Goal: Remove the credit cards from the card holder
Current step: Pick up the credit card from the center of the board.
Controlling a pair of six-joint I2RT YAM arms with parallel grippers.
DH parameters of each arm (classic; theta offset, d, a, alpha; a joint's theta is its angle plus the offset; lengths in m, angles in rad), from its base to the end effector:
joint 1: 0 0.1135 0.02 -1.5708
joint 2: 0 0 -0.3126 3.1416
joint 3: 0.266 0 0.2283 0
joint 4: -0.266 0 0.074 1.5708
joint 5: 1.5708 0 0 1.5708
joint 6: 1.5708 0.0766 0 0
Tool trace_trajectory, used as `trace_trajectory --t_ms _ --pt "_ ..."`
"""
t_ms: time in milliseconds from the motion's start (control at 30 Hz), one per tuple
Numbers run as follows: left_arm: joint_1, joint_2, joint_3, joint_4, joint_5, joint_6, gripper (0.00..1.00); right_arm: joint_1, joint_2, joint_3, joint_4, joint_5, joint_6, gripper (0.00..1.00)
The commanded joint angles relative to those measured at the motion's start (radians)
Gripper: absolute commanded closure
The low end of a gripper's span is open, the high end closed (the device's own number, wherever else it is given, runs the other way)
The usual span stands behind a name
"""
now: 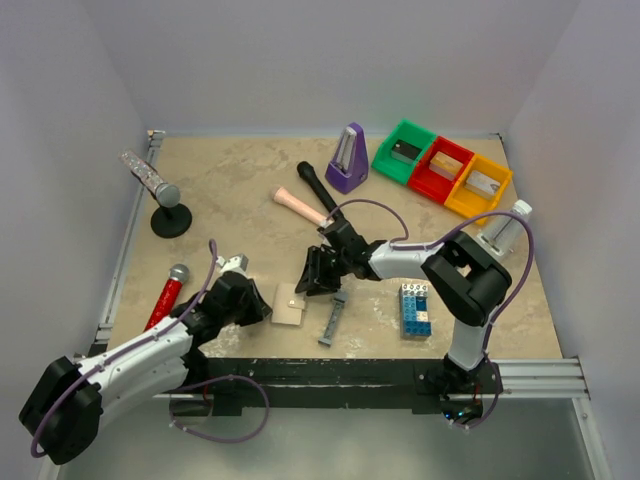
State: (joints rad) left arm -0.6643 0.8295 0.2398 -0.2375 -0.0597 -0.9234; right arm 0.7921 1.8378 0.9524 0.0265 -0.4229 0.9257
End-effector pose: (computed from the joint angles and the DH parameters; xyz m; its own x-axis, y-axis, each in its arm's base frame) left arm 0.1030 -0.0748 0.1607 -0.8150 -0.3731 -0.4433 -0.1103 0.8510 -0.5135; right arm 0.2462 0.2942 0.1736 -0.9889 0.0352 -0.1445 -0.0786 0.7010 0.7088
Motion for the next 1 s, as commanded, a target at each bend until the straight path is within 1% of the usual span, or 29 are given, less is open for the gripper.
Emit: trace_trajectory --t_ms 0,133,367,533,567,667,800,833,867,967 --pt "-0.008 0.031 0.012 0.020 -0.005 0.021 0.76 0.001 -0.006 -0.012 0.088 -0.034 -0.001 0.57" --pt "-0.006 0.049 0.010 0.044 0.006 0.028 0.78 0.001 -0.005 -0.009 0.110 -0.065 -0.010 0.58" --pt "-0.006 0.111 0.016 0.079 0.024 0.037 0.81 0.001 -0.005 -0.026 0.167 -0.103 -0.010 0.57" --pt "-0.006 0.125 0.021 0.089 0.032 0.038 0.82 0.001 -0.003 -0.029 0.165 -0.106 -0.013 0.62" --pt "-0.006 0.122 0.023 0.087 0.031 0.038 0.82 0.001 -0.003 -0.030 0.165 -0.108 -0.013 0.64" --pt "-0.006 0.115 0.021 0.081 0.026 0.040 0.82 0.001 -0.003 -0.033 0.173 -0.111 -0.010 0.76" --pt "-0.006 0.102 0.018 0.070 0.020 0.038 0.82 0.001 -0.009 -0.047 0.190 -0.116 -0.004 0.89" --pt "-0.006 0.099 0.018 0.066 0.017 0.038 0.82 -0.001 -0.014 -0.053 0.191 -0.116 -0.004 0.96" --pt "-0.006 0.091 0.018 0.058 0.014 0.037 0.82 -0.002 -0.024 -0.058 0.188 -0.117 -0.004 1.00" --pt "-0.006 0.065 0.021 0.035 0.000 0.034 0.82 -0.007 -0.061 -0.076 0.178 -0.111 -0.016 1.00"
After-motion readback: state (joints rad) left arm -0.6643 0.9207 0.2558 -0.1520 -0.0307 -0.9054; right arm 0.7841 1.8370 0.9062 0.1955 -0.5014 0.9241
